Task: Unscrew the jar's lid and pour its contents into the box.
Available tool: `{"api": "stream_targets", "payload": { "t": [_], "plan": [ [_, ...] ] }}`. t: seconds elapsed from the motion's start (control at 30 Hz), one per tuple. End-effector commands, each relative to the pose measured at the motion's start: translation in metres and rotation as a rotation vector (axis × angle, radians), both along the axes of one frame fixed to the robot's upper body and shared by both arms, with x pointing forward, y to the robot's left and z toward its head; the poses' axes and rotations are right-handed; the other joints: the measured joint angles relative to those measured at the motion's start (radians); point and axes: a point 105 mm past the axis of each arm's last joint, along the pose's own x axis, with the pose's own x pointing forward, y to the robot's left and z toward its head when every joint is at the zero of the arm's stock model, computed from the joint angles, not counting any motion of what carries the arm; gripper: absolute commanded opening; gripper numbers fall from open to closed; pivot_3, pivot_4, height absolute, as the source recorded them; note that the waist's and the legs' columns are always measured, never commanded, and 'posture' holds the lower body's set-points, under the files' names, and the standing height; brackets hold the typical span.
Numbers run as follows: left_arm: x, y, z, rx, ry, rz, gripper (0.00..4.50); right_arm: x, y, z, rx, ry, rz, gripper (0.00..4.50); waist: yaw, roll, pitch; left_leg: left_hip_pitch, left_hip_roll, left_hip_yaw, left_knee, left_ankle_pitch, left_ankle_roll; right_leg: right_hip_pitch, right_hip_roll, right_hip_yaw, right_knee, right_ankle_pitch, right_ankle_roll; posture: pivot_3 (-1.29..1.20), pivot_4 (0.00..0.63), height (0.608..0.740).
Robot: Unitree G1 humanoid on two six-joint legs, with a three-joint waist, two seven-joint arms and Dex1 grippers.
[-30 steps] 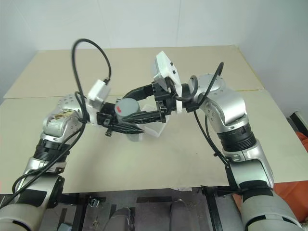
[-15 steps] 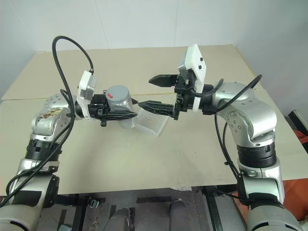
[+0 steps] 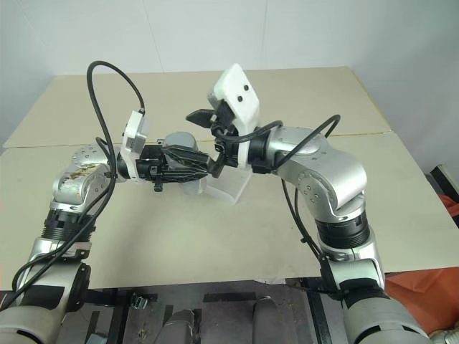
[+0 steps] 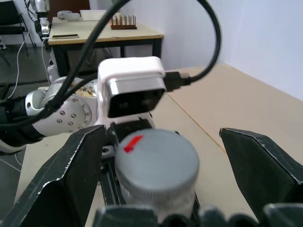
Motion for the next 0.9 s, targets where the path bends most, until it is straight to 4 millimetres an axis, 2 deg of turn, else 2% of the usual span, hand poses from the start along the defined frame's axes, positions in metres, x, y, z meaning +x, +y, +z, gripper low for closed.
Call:
{"api": "stream_targets", "payload": {
  "t": [0.03, 0.33, 0.47, 0.9],
  "plan": [
    [-0.003, -0.002, 0.011, 0.005, -0.052, -0.023, 1.92, -0.002, 0.006, 0.010, 0.009, -0.044, 0.007, 4.48, 0.000, 0.000, 0.000, 0.000, 0.000, 0.000, 0.000, 0.000, 0.000, 0.000, 0.000, 0.000, 0.000, 0.000, 0.000, 0.00, 0.150, 0.740],
    [-0.004, -0.001, 0.010, 0.011, -0.051, -0.031, 1.92, 0.007, 0.009, 0.003, -0.003, -0.032, -0.025, 4.48, 0.000, 0.000, 0.000, 0.000, 0.000, 0.000, 0.000, 0.000, 0.000, -0.001, 0.000, 0.000, 0.004, 0.000, 0.000, 0.00, 0.150, 0.740],
    [-0.005, -0.001, 0.010, 0.014, -0.052, -0.039, 1.92, 0.019, -0.004, 0.001, 0.005, -0.018, -0.075, 4.48, 0.000, 0.000, 0.000, 0.000, 0.000, 0.000, 0.000, 0.000, 0.000, -0.001, 0.000, 0.000, 0.004, 0.000, 0.000, 0.00, 0.150, 0.740],
    [-0.007, 0.004, 0.015, 0.015, -0.057, -0.049, 1.92, 0.036, -0.052, 0.010, 0.031, -0.026, -0.180, 4.48, -0.001, 0.000, 0.000, 0.000, 0.000, 0.000, 0.000, 0.000, 0.000, -0.001, 0.000, 0.000, 0.004, 0.000, 0.000, 0.00, 0.150, 0.740]
  ]
}}
